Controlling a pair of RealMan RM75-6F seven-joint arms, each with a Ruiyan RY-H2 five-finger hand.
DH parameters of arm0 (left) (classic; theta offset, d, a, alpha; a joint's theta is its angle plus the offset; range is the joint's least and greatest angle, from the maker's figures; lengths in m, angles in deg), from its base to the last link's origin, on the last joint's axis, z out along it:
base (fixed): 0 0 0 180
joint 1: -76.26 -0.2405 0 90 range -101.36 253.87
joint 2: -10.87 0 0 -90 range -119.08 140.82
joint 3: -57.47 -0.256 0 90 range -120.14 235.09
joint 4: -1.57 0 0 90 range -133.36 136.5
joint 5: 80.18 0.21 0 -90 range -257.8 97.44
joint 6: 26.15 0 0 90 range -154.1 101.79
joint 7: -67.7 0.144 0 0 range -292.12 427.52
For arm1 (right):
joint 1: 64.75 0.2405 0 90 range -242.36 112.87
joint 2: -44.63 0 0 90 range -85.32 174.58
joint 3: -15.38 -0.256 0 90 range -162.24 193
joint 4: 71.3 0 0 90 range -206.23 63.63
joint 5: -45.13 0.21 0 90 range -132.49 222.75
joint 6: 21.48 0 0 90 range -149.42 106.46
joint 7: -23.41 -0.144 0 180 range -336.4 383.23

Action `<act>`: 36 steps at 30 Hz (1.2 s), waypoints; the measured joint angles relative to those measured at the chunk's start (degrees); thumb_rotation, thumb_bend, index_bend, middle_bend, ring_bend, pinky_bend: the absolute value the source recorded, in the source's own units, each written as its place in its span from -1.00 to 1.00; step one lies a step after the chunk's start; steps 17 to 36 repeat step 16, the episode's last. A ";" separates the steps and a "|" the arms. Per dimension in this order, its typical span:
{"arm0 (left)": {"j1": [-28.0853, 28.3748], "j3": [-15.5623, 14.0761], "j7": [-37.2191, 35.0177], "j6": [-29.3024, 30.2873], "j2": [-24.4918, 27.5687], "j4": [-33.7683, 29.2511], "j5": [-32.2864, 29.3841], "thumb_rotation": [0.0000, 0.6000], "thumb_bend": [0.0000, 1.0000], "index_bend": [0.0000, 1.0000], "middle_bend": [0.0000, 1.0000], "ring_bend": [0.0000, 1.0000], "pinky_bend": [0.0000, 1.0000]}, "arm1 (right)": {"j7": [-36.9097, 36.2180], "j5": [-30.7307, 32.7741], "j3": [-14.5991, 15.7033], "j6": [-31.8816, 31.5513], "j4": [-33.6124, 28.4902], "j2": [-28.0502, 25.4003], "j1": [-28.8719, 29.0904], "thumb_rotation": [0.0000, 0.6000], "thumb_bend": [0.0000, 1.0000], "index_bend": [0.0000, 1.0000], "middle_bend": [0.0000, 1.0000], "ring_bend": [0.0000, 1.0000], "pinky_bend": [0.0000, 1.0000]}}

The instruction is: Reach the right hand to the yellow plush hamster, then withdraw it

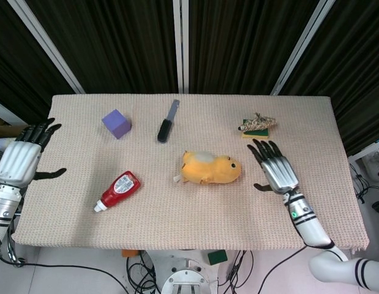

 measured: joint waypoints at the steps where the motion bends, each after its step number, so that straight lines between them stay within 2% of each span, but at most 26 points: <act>1: -0.94 -0.53 -0.03 0.94 -0.12 -0.20 0.17 0.61 -1.00 -0.78 -0.93 -0.94 -0.68 | -0.86 -0.90 0.73 -2.06 -0.03 -1.07 -1.62 1.00 -0.70 -1.00 -1.00 -1.00 -1.00; 7: -8.52 -4.44 2.41 9.95 -4.68 2.09 1.70 0.49 -1.00 -0.78 -0.93 -0.94 -0.68 | -3.90 -3.49 4.99 -16.54 4.91 -4.66 -14.83 1.00 -0.69 -1.00 -1.00 -1.00 -1.00; 9: -11.44 -6.00 2.15 12.18 -7.31 4.60 2.12 0.45 -1.00 -0.78 -0.93 -0.94 -0.68 | -6.44 -3.28 5.71 -19.73 6.75 -4.88 -18.83 1.00 -0.69 -1.00 -1.00 -1.00 -1.00; 13: -14.95 -8.83 0.27 13.49 -10.75 9.10 3.08 0.44 -1.00 -0.78 -0.93 -0.94 -0.68 | -11.38 -2.78 6.16 -22.17 10.83 -4.97 -22.85 1.00 -0.67 -1.00 -1.00 -1.00 -1.00; 16: -15.58 -9.45 -2.73 13.86 -11.42 9.80 4.26 0.43 -1.00 -0.78 -0.93 -0.94 -0.68 | -12.68 -3.00 5.96 -23.28 13.12 -4.90 -24.61 1.00 -0.65 -1.00 -1.00 -1.00 -1.00; 36: -15.58 -9.45 -2.73 13.86 -11.42 9.80 4.26 0.43 -1.00 -0.78 -0.93 -0.94 -0.68 | -12.68 -3.00 5.96 -23.28 13.12 -4.90 -24.61 1.00 -0.65 -1.00 -1.00 -1.00 -1.00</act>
